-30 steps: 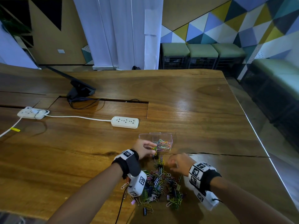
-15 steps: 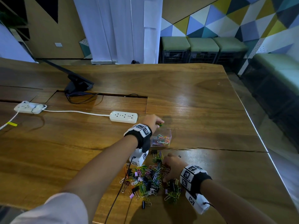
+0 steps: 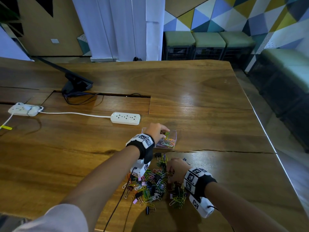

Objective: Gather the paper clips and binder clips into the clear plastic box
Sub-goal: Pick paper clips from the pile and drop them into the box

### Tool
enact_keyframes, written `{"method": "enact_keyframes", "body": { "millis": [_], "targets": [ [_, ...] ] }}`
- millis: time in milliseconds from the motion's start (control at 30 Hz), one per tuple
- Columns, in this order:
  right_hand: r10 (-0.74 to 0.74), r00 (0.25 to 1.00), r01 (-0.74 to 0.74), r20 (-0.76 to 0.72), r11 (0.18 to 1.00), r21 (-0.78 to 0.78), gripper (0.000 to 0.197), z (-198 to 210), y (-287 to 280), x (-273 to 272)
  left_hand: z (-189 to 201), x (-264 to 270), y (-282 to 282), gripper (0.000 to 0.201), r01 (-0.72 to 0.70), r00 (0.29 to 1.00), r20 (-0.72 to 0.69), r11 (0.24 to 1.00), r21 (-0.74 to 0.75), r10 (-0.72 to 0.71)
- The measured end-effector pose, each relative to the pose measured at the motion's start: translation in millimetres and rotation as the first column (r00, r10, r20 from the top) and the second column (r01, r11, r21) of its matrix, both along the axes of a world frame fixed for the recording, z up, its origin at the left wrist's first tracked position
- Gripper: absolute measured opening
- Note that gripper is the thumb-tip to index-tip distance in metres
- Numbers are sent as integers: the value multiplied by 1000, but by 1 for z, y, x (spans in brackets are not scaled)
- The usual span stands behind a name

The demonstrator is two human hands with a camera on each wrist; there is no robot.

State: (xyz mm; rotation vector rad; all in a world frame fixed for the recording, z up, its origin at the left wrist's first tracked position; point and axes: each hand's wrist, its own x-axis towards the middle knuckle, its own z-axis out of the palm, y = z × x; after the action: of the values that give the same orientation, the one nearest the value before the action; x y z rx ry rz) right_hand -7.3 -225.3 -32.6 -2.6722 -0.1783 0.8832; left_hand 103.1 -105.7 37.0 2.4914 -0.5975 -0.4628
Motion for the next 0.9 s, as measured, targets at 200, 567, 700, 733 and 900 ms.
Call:
{"method": "enact_keyframes", "body": {
  "millis": [200,567,700,733,900],
  "targets": [
    [26,1000,-26,-9,1000,-9,40,1,0,3,-9,6,1,40,-40,992,-118,998,-44,34],
    [25,999,-23,47,999,-32,33,1,-4,3,-19,6,3,35,-49,994,-106,989,-138,35],
    [29,996,-29,84,1000,-3,34,0,-6,3,-23,7,9,33,-60,996,-70,985,-162,49],
    [16,996,-17,84,1000,7,36,-1,-7,3,-22,7,12,31,-61,997,-46,985,-161,54],
    [-76,997,75,26,996,43,32,3,-14,8,-18,-6,31,8,7,994,106,994,-110,5]
  ]
}}
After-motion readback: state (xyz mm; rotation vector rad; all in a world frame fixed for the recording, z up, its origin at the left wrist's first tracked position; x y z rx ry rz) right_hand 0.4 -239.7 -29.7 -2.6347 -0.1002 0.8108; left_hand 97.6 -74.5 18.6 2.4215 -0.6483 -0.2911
